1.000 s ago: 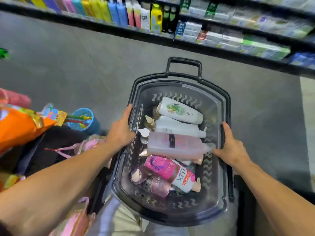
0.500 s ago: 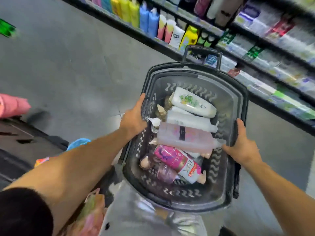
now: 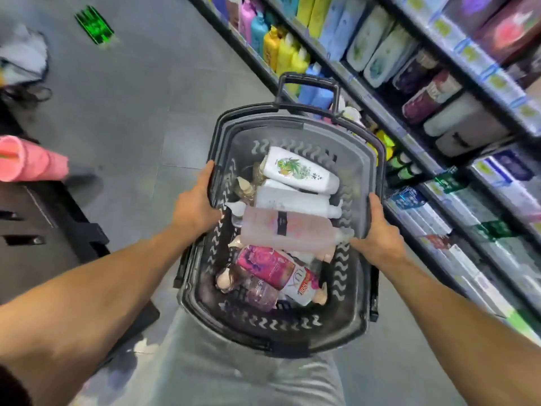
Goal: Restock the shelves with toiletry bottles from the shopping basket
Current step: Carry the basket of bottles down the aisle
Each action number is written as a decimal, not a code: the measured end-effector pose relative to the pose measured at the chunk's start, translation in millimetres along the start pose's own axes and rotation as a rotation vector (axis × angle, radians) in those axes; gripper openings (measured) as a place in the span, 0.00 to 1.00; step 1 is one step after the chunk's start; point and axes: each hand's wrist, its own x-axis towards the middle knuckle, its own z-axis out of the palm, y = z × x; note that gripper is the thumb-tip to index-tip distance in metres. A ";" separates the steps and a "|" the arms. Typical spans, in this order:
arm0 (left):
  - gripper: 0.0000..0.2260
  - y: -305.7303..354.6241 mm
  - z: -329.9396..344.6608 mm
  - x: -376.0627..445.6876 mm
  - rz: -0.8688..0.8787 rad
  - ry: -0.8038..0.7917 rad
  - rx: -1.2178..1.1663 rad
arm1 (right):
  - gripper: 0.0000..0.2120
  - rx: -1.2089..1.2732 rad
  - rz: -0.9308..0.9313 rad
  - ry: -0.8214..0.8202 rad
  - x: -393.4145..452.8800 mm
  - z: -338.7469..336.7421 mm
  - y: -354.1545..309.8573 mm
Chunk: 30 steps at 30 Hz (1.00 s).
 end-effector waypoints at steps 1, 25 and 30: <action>0.45 5.3 0.7 8.2 -0.033 0.017 -0.008 | 0.53 -0.039 -0.035 -0.015 22.1 -9.5 -6.6; 0.44 23.1 114.4 285.7 -0.603 0.258 -0.383 | 0.48 -0.367 -0.449 -0.175 472.1 -0.9 -159.9; 0.44 17.7 151.4 327.7 -0.676 0.297 -0.450 | 0.48 -0.464 -0.474 -0.194 551.5 32.3 -171.4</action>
